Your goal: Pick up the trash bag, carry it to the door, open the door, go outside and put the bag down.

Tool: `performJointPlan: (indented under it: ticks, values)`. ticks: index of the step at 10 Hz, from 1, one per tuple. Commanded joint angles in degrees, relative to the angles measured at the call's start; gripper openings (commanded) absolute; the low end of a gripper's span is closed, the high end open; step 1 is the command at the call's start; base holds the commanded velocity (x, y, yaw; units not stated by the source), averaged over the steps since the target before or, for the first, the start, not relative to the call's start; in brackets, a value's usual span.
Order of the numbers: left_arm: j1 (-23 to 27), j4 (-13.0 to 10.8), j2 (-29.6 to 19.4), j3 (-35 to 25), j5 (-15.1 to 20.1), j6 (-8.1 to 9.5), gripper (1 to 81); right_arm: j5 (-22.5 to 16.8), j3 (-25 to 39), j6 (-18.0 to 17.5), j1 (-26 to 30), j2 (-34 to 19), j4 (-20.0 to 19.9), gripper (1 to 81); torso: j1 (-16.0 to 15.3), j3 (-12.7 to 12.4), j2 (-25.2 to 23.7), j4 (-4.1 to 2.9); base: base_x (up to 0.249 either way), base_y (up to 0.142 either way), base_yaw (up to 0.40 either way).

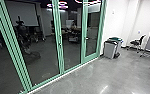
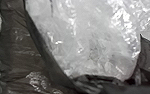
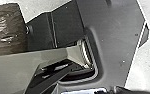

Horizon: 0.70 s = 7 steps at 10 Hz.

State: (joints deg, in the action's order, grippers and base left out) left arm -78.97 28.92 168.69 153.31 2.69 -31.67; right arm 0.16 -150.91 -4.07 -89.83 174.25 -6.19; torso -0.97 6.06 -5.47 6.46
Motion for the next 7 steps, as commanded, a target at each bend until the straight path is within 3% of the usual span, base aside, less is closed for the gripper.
performJointPlan:
  ticks: [1,7]
  values:
    - [3.60,-0.18,-0.55,-0.03,3.46,-0.41,1.0,-3.59,0.36,0.21,2.50,0.33,0.22,81.1,0.00,0.00,0.00,0.00,0.149,0.000,0.000]
    - [3.60,-0.18,-0.55,-0.03,3.46,-0.41,1.0,-3.59,0.27,0.29,2.50,0.33,0.22,81.1,0.00,0.00,0.02,0.00,0.149,0.000,0.000]
